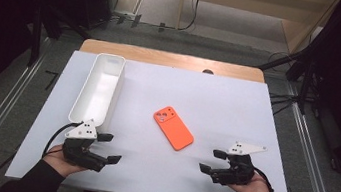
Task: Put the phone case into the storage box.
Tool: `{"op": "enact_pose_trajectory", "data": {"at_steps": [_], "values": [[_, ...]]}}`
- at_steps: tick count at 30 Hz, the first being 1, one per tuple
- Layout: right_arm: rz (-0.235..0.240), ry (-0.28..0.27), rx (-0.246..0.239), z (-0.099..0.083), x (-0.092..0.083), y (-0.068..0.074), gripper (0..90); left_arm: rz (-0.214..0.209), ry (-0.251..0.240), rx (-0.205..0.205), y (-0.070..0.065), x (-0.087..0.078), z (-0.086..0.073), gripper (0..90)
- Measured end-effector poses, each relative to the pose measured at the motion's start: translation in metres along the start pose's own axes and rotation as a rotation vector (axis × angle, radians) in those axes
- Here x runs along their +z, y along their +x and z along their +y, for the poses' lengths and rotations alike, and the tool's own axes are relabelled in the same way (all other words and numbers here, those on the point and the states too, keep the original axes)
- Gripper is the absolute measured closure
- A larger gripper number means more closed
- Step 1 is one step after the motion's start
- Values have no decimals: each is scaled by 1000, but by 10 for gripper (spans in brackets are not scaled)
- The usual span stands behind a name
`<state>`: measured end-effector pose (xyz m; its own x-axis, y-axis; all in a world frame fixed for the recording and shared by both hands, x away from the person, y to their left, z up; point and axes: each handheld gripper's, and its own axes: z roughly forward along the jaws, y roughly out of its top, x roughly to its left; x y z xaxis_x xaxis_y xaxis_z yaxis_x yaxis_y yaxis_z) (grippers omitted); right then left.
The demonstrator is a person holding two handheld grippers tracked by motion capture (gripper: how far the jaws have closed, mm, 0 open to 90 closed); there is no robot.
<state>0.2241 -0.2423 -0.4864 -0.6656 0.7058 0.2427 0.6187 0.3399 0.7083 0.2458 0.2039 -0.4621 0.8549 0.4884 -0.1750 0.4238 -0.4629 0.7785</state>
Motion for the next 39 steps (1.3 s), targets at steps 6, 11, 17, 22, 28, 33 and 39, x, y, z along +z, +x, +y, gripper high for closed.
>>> {"op": "enact_pose_trajectory", "data": {"at_steps": [6,11,17,22,28,33,39], "values": [[2,-12,19,1,-1,-2,220,-2,-2,2,0,0,0,216],[11,-4,32,1,0,-2,219,-5,-1,7,0,0,0,216],[38,-12,56,3,2,-2,208,-7,0,8,0,0,0,216],[21,-13,56,3,0,-2,175,-8,-1,11,-1,-1,0,217],[27,18,91,6,1,-5,164,-11,0,13,-1,-1,1,217],[31,5,86,9,0,-4,154,-14,1,13,-1,0,0,217],[38,4,72,13,1,-4,103,-15,0,10,-1,-1,1,217]]}}
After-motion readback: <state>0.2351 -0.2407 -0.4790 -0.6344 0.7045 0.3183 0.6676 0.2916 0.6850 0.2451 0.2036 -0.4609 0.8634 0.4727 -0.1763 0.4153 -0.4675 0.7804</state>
